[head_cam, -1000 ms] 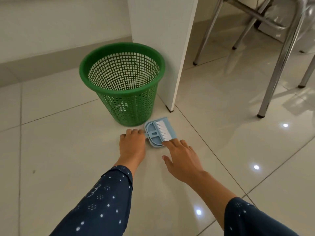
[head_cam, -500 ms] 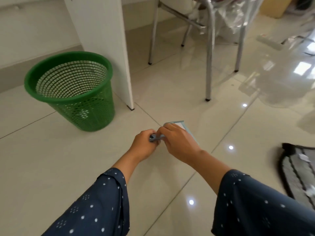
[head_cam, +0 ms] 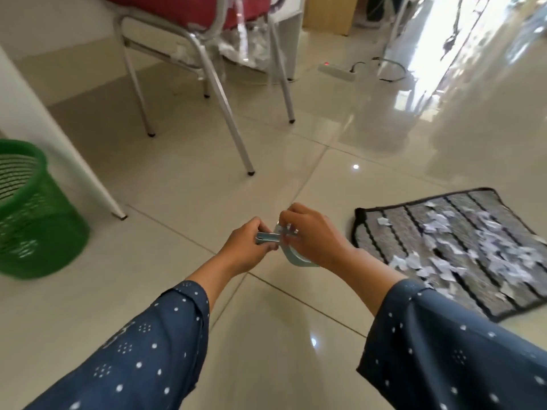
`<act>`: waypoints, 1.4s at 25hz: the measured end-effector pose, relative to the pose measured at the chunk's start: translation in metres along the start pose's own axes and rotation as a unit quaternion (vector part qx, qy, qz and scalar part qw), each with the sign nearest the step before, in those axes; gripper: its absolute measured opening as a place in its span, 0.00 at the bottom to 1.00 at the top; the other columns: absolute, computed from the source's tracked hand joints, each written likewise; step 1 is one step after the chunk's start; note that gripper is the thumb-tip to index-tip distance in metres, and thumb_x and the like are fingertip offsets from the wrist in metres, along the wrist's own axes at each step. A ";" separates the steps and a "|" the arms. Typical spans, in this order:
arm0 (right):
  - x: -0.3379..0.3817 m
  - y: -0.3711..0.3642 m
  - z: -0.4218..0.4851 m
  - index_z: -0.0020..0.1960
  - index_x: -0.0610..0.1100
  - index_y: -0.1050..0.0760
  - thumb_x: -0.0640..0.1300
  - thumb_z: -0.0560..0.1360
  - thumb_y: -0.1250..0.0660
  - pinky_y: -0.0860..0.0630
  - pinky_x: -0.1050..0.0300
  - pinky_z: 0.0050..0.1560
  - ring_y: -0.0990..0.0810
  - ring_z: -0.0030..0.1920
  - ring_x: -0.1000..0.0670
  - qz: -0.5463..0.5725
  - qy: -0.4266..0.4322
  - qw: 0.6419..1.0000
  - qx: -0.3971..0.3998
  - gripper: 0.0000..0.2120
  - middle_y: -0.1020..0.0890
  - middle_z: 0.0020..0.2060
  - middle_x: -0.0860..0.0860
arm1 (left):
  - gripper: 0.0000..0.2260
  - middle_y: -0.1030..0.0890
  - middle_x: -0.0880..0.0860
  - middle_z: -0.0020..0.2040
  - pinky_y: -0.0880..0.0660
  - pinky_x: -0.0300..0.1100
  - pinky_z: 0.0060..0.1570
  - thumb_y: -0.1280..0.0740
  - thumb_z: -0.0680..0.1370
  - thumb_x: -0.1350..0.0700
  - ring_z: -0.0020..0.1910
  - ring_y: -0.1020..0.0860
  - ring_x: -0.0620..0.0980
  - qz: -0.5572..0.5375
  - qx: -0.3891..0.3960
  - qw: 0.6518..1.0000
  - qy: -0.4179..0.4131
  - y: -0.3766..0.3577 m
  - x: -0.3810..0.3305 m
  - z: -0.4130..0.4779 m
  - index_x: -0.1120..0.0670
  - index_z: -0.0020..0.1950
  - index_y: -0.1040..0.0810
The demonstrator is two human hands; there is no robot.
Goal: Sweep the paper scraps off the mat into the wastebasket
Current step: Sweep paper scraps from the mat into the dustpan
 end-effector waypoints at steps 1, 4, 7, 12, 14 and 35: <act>-0.017 0.014 -0.011 0.48 0.45 0.24 0.41 0.75 0.32 0.22 0.52 0.43 0.20 0.43 0.45 0.015 -0.035 0.999 -0.029 0.03 0.20 0.46 0.49 | 0.07 0.19 0.53 0.46 0.26 0.42 0.43 0.32 0.77 0.58 0.44 0.22 0.50 -0.006 0.007 1.000 -0.004 -0.014 -0.012 0.000 0.57 0.52 0.28; -0.069 0.060 -0.056 0.51 0.50 0.27 0.42 0.75 0.30 0.23 0.58 0.40 0.20 0.41 0.50 0.123 -0.170 0.969 -0.127 0.09 0.19 0.42 0.51 | 0.08 0.20 0.52 0.48 0.25 0.37 0.42 0.35 0.78 0.61 0.40 0.22 0.47 -0.015 0.031 0.999 -0.032 -0.063 -0.048 0.000 0.54 0.57 0.24; -0.117 0.080 -0.096 0.55 0.48 0.18 0.45 0.78 0.33 0.25 0.59 0.46 0.21 0.46 0.49 0.143 -0.248 0.948 -0.136 0.09 0.21 0.48 0.49 | 0.15 0.19 0.53 0.54 0.27 0.32 0.41 0.36 0.79 0.63 0.40 0.21 0.45 -0.012 0.046 0.998 -0.039 -0.110 -0.075 0.002 0.52 0.64 0.22; -0.186 0.088 -0.141 0.50 0.43 0.20 0.51 0.81 0.39 0.22 0.51 0.42 0.18 0.41 0.47 0.138 -0.350 0.901 -0.213 0.14 0.17 0.41 0.47 | 0.18 0.19 0.56 0.60 0.26 0.41 0.53 0.36 0.77 0.62 0.54 0.19 0.55 0.027 0.053 0.998 0.004 -0.179 -0.084 0.018 0.52 0.65 0.22; -0.209 0.083 -0.145 0.49 0.42 0.21 0.51 0.81 0.40 0.20 0.51 0.43 0.17 0.41 0.48 0.168 -0.385 0.881 -0.217 0.14 0.16 0.40 0.48 | 0.18 0.18 0.57 0.59 0.27 0.39 0.51 0.36 0.77 0.62 0.55 0.20 0.55 0.034 0.052 0.998 0.012 -0.195 -0.080 0.028 0.51 0.66 0.22; -0.301 0.047 -0.074 0.52 0.42 0.25 0.46 0.80 0.36 0.20 0.53 0.40 0.19 0.38 0.48 0.183 -0.284 0.934 -0.117 0.07 0.16 0.44 0.44 | 0.16 0.19 0.50 0.36 0.29 0.42 0.40 0.33 0.76 0.44 0.39 0.23 0.50 0.071 0.005 0.993 0.094 -0.213 -0.060 0.083 0.54 0.39 0.15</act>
Point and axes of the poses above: each hand's wrist, its own z-axis towards the middle knuckle, its own y-axis out of the back of the hand, x = y × z, the point moved 1 cm from there along z, towards the middle knuckle
